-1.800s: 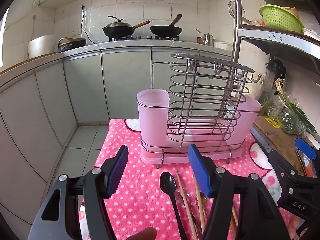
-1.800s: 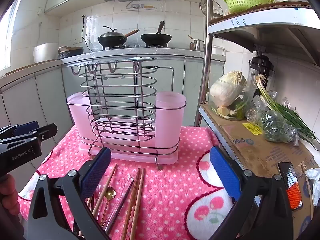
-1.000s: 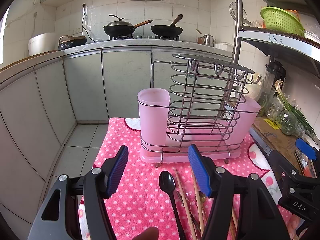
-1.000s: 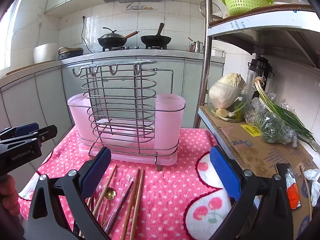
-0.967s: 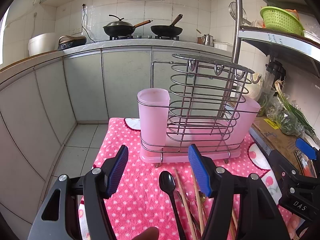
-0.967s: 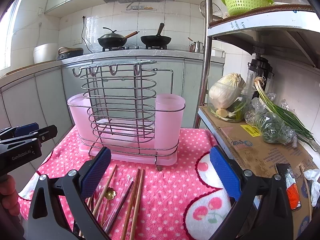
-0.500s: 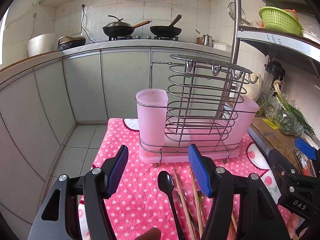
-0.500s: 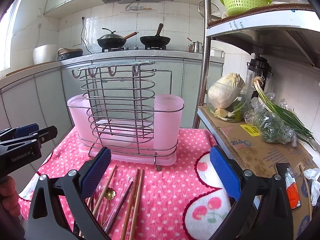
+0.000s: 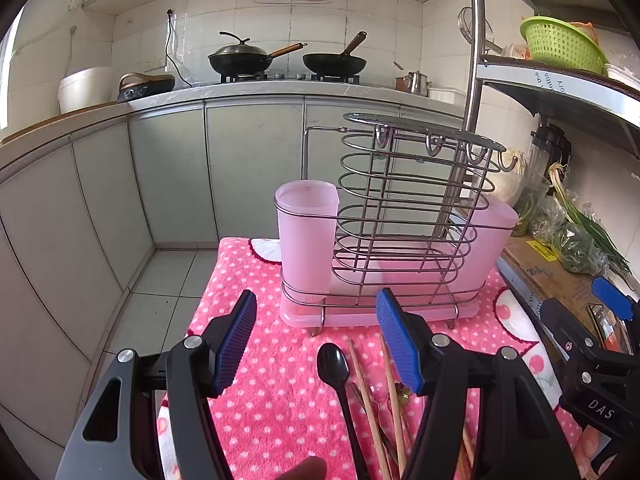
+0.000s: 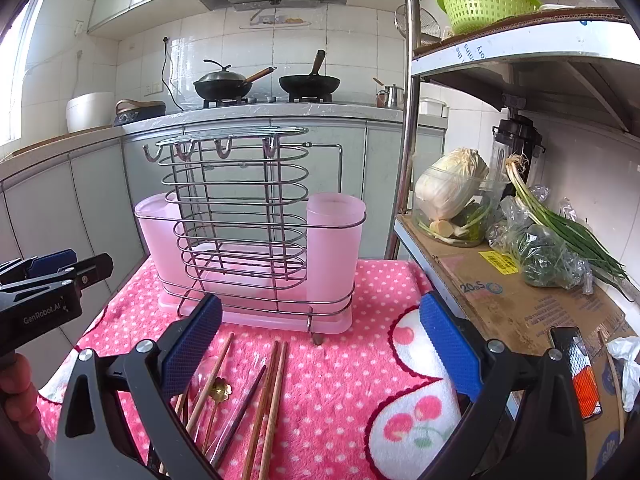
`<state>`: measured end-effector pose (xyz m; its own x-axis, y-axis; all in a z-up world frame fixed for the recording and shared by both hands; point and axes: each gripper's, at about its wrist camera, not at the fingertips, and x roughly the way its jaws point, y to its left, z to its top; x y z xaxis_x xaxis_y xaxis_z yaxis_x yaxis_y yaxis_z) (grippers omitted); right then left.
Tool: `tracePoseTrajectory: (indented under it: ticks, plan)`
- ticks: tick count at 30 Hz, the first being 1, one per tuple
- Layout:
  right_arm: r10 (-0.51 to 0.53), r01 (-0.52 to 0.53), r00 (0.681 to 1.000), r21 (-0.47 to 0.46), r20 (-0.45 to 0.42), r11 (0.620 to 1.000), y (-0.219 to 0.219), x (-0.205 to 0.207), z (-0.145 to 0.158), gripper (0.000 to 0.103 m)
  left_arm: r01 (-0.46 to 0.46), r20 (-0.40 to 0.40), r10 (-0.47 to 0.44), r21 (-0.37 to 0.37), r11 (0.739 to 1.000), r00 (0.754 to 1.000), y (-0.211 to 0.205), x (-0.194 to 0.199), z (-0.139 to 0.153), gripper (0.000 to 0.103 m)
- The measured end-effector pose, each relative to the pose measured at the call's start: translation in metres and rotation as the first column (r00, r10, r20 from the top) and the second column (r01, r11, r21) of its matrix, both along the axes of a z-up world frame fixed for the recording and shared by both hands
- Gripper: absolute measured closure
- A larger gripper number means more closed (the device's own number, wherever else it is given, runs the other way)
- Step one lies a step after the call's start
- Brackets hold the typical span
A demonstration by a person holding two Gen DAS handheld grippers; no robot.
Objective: Organize utensils
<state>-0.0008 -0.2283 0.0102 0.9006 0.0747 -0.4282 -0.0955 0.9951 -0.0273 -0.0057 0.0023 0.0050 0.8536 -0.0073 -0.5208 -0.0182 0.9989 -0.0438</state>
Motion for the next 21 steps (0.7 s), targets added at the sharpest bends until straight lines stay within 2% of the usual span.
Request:
tracePoseTrajectory:
  ticks: [21]
  plan:
    - [-0.003,0.003,1.0,0.0,0.008,1.0,-0.0014,-0.0015,0.0021,0.003,0.002,0.012,-0.002,-0.003,1.0,1.0,-0.0001,-0.004,0.0047,0.041]
